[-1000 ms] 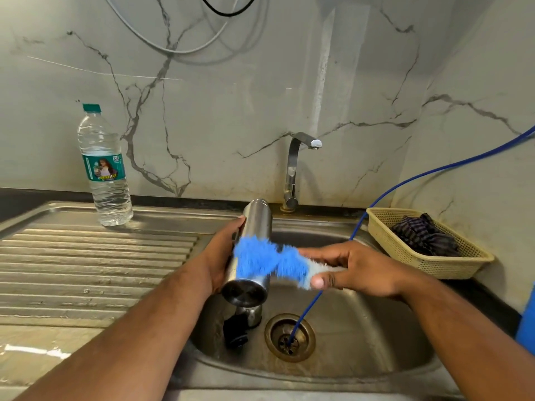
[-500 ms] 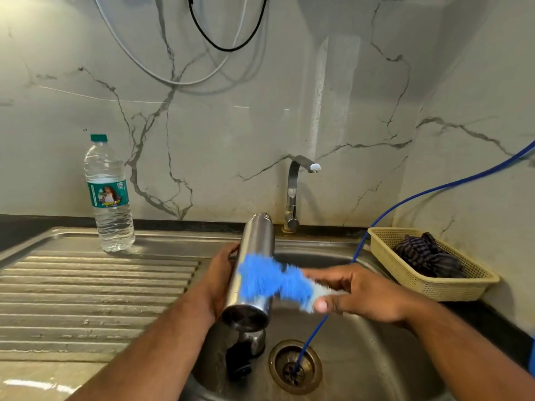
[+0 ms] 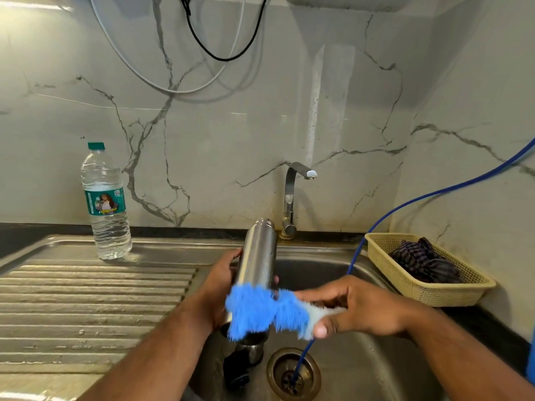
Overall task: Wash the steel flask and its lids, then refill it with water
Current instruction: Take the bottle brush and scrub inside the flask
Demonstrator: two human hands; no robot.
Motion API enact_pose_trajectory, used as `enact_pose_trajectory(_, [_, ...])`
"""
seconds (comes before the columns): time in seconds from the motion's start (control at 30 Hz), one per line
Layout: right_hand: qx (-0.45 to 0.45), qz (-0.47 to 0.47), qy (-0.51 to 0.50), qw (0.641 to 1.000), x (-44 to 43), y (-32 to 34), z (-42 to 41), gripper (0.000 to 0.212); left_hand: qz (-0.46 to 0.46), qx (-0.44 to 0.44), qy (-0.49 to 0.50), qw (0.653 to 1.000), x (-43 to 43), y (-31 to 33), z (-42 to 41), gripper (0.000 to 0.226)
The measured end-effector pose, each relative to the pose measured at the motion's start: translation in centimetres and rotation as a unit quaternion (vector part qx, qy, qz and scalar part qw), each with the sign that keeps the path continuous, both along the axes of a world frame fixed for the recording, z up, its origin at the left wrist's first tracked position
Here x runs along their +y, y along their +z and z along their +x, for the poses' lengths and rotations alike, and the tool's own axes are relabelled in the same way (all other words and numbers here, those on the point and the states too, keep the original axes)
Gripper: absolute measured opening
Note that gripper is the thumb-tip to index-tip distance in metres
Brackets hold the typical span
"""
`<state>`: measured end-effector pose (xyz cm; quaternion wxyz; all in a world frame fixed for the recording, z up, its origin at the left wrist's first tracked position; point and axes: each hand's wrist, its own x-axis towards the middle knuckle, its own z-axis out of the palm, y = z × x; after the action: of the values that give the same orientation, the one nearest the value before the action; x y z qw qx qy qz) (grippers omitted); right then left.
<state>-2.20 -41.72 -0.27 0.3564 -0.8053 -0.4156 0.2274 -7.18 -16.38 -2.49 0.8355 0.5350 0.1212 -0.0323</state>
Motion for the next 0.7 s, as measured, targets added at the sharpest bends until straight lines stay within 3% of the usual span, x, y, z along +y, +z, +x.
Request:
enact_pose_trajectory(0.17, [-0.065,0.088,-0.124,0.986,0.2,-0.2,0.5,0.057,0.010,0.033,-0.007,0.999,-0.3,0.3,0.0,0.059])
enact_pose_trajectory(0.3, [0.003,0.004,-0.017,1.000,-0.2,-0.1,0.2,0.057,0.020,0.013,0.016,1.000,-0.1,0.1,-0.1,0.052])
enact_pose_trajectory(0.43, [-0.093,0.095,-0.176,0.975,0.2,-0.5,0.8,0.055,0.033,0.035,-0.001,0.999,-0.6,0.8,-0.5,0.070])
enact_pose_trajectory(0.5, [-0.070,0.077,-0.142,0.984,-0.2,-0.3,0.9,0.057,0.024,0.038,-0.012,0.999,-0.7,1.0,-0.6,0.070])
enact_pose_trajectory(0.6, [0.011,-0.002,-0.012,1.000,-0.2,0.0,0.2,0.058,0.036,0.020,-0.007,0.999,-0.5,0.7,-0.7,0.061])
enact_pose_trajectory(0.67, [-0.019,0.035,-0.034,0.999,0.2,-0.5,0.4,0.060,0.034,0.020,-0.009,0.999,-0.4,0.7,-0.7,0.063])
enact_pose_trajectory(0.7, [-0.046,0.073,-0.092,0.992,0.4,-0.7,0.6,0.060,0.025,0.027,-0.013,0.999,-0.5,0.8,-0.8,0.071])
